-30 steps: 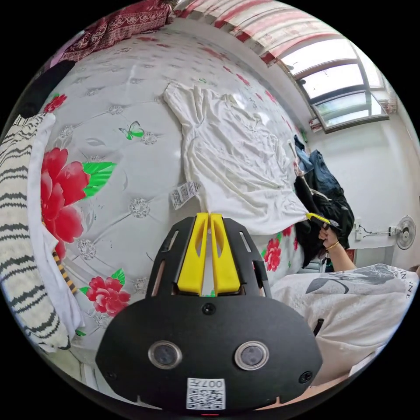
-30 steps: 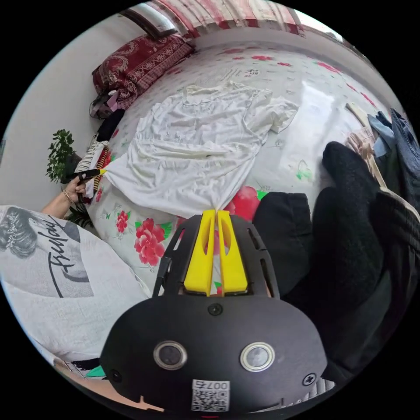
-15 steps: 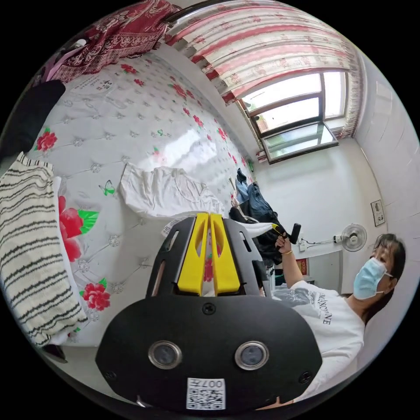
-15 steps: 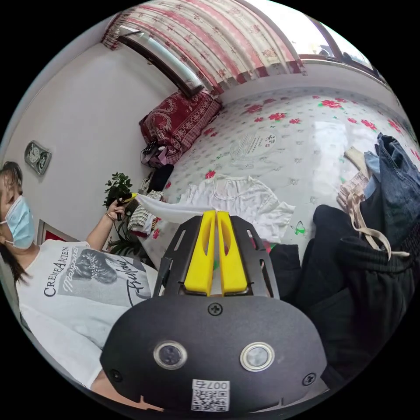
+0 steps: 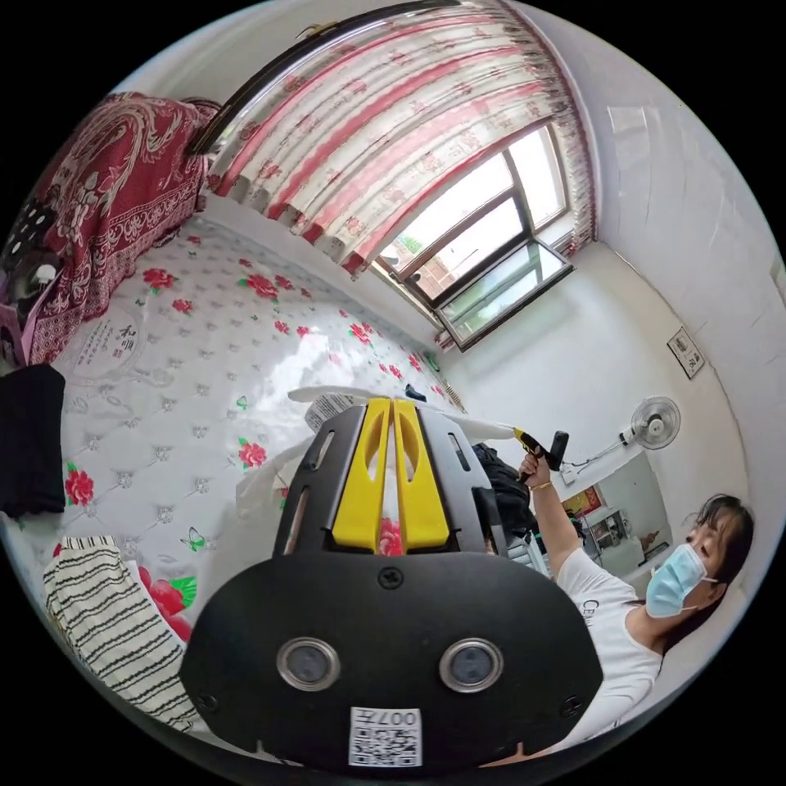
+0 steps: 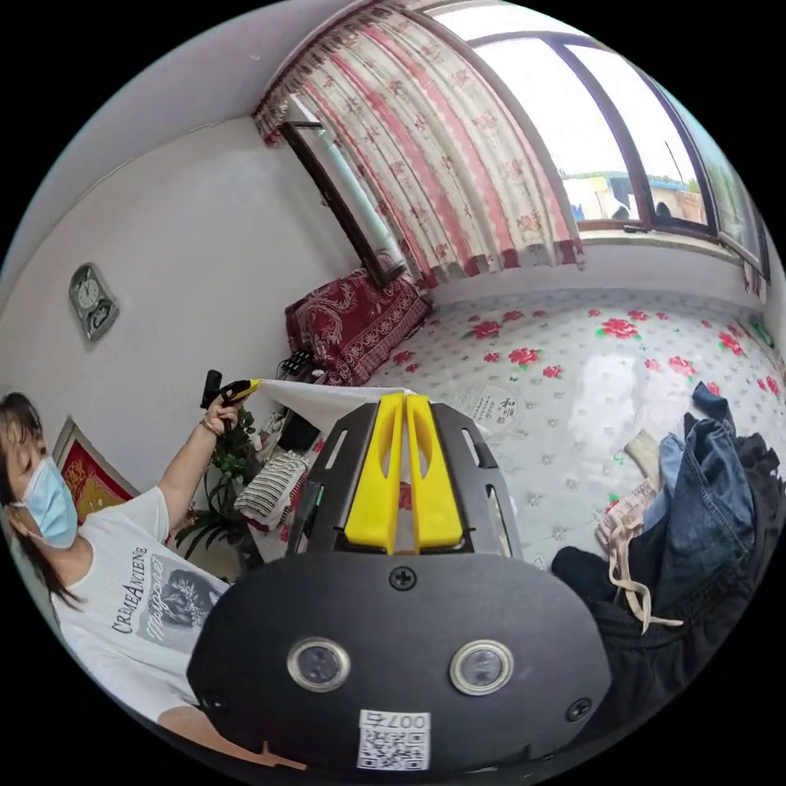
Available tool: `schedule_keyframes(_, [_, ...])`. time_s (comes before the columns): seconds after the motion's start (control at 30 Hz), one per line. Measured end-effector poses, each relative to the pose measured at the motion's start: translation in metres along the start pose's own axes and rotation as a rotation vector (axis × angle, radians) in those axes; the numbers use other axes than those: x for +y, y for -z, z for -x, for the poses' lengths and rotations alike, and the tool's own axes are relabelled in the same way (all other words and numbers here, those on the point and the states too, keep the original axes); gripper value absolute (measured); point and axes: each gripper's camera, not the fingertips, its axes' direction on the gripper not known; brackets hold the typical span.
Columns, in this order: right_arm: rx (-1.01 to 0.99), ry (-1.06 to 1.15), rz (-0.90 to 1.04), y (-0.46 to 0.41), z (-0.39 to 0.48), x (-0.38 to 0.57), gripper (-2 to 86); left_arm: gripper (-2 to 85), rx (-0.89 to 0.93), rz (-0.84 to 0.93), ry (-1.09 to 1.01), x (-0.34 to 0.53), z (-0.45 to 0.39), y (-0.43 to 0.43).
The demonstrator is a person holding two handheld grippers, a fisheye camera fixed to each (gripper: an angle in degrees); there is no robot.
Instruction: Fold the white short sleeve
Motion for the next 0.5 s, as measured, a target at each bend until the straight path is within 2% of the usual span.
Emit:
schedule_keyframes(0.13, [-0.013,0.132,0.063,-0.002,0.019,0.050,-0.3,-1.0,-0.043,0.052,-0.041,0.050,0.004,0.012])
schedule_keyframes(0.27, [0.076,0.203,0.283,-0.051,0.028,0.138,-0.3,-1.0,-0.136,0.203,-0.009,0.126,0.033,-0.006])
schedule_keyframes(0.4, [0.114,0.107,0.524,-0.135,0.007,0.259,-0.3,-1.0,-0.211,0.366,0.128,0.212,0.081,-0.048])
schedule_keyframes(0.5, [0.122,-0.005,0.686,-0.189,-0.015,0.350,-0.3,-1.0,-0.229,0.459,0.327,0.293,0.129,-0.077])
